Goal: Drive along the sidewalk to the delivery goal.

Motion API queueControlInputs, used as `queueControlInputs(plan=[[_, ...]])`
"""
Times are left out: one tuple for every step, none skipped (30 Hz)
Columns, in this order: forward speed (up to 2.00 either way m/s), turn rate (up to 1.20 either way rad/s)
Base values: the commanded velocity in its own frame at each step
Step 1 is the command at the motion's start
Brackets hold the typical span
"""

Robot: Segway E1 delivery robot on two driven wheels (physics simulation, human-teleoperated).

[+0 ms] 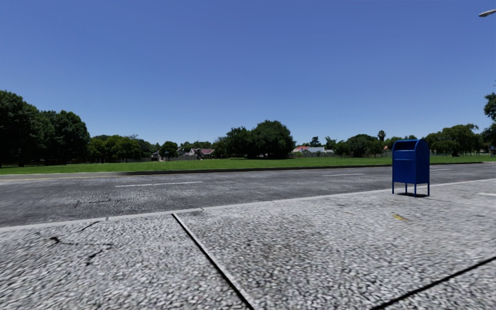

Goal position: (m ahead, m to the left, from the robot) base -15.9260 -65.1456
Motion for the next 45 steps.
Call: queueControlInputs(plan=[[0.00, 0.00], [0.00, 0.00], [0.00, 0.00], [0.00, 0.00], [0.00, 0.00], [0.00, 0.00], [0.00, 0.00], [0.00, 0.00], [0.00, 0.00], [0.00, 0.00], [0.00, 0.00], [0.00, 0.00], [0.00, 0.00], [0.00, 0.00], [0.00, 0.00], [0.00, 0.00], [0.00, 0.00], [0.00, 0.00], [0.00, 0.00], [0.00, 0.00], [0.00, 0.00], [0.00, 0.00], [0.00, 0.00], [0.00, 0.00], [0.00, 0.00], [0.00, 0.00], [0.00, 0.00], [0.00, 0.00], [0.00, 0.00], [0.00, 0.00], [0.00, -0.04], [0.00, -0.04], [0.01, -0.15], [0.30, -0.24], [0.60, -0.28], [0.81, -0.29], [0.81, -0.29], [0.86, -0.29], [0.88, -0.30], [0.88, -0.32], [0.88, -0.32], [0.89, -0.35], [0.89, -0.38], [0.89, -0.40], [0.89, -0.43]])
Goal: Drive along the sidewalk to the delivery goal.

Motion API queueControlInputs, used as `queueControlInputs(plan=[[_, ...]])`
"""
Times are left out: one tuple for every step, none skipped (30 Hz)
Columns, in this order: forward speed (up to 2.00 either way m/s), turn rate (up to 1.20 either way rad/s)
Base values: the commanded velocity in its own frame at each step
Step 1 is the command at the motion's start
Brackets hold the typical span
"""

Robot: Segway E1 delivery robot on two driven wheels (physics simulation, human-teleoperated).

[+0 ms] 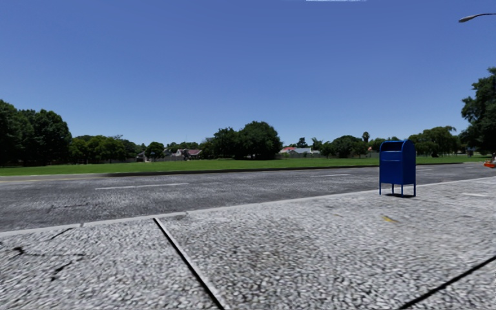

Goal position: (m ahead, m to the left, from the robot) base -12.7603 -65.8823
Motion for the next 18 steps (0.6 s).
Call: queueControlInputs(plan=[[0.89, -0.43], [0.89, -0.45], [0.89, -0.45], [0.91, -0.45], [0.91, -0.45], [0.96, -0.45], [1.04, -0.45], [1.07, -0.45], [1.08, -0.50], [1.08, -0.50], [1.08, -0.55], [1.08, -0.58], [1.08, -0.58], [1.08, -0.59], [1.08, -0.59], [1.10, -0.59], [1.10, -0.59], [1.11, -0.59]])
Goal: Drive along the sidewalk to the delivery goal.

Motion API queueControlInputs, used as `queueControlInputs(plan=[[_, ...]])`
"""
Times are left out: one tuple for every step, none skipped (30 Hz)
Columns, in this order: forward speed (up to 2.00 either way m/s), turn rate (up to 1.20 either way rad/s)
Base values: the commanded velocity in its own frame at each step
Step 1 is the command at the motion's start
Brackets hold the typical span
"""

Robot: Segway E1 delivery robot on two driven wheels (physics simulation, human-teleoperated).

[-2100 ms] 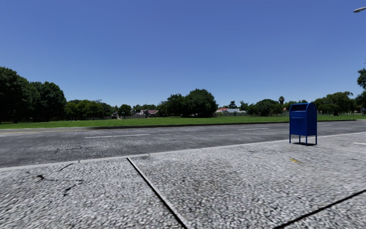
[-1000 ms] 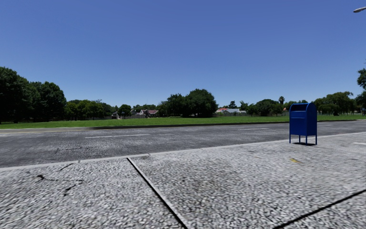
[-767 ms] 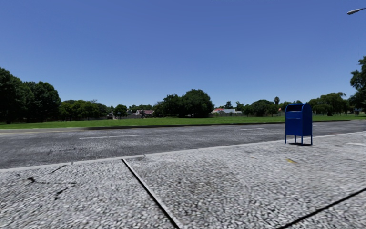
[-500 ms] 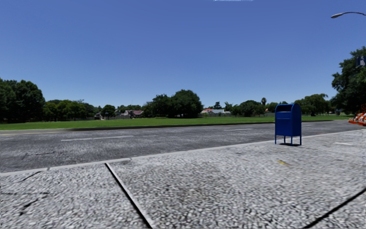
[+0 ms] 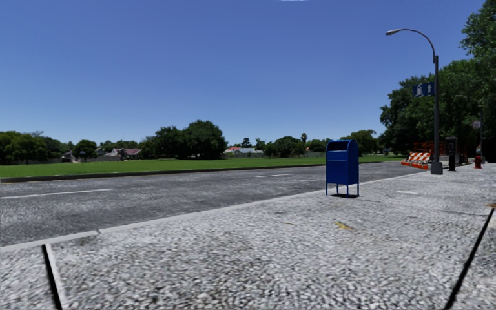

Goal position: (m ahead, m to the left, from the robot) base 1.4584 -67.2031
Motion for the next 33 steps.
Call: queueControlInputs(plan=[[1.12, -0.59], [1.12, -0.59], [1.12, -0.59], [1.12, -0.59], [1.12, -0.59], [1.12, -0.59], [1.12, -0.59], [1.12, -0.59], [1.12, -0.59], [1.13, -0.59], [1.13, -0.59], [1.13, -0.59], [1.13, -0.59], [1.13, -0.59], [1.13, -0.59], [1.13, -0.59], [1.21, -0.59], [2.00, -0.59], [2.00, -0.59], [2.00, -0.59], [2.00, -0.59], [2.00, -0.59], [2.00, -0.59], [2.00, -0.59], [2.00, -0.59], [2.00, -0.59], [2.00, -0.59], [2.00, -0.59], [2.00, -0.59], [2.00, -0.59], [2.00, -0.59], [2.00, -0.59], [2.00, -0.59]])
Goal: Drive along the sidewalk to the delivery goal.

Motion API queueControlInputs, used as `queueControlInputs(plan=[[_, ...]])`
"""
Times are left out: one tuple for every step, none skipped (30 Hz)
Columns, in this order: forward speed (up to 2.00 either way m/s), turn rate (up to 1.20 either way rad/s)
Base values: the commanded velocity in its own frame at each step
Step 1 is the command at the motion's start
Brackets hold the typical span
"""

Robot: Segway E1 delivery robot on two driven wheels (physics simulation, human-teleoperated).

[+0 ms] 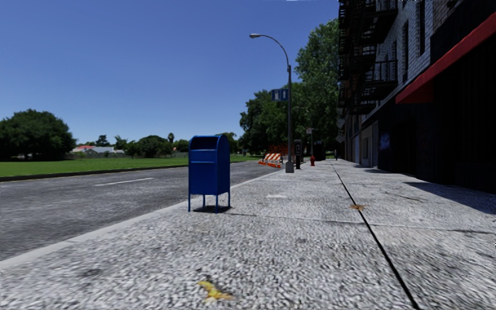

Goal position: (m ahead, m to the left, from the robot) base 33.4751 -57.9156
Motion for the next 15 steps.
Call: queueControlInputs(plan=[[2.00, -0.59], [2.00, -0.59], [2.00, -0.59], [2.00, -0.59], [2.00, -0.59], [2.00, -0.59], [2.00, -0.59], [2.00, -0.59], [2.00, -0.59], [2.00, -0.59], [2.00, -0.59], [2.00, -0.59], [2.00, -0.59], [2.00, -0.59], [2.00, -0.59]])
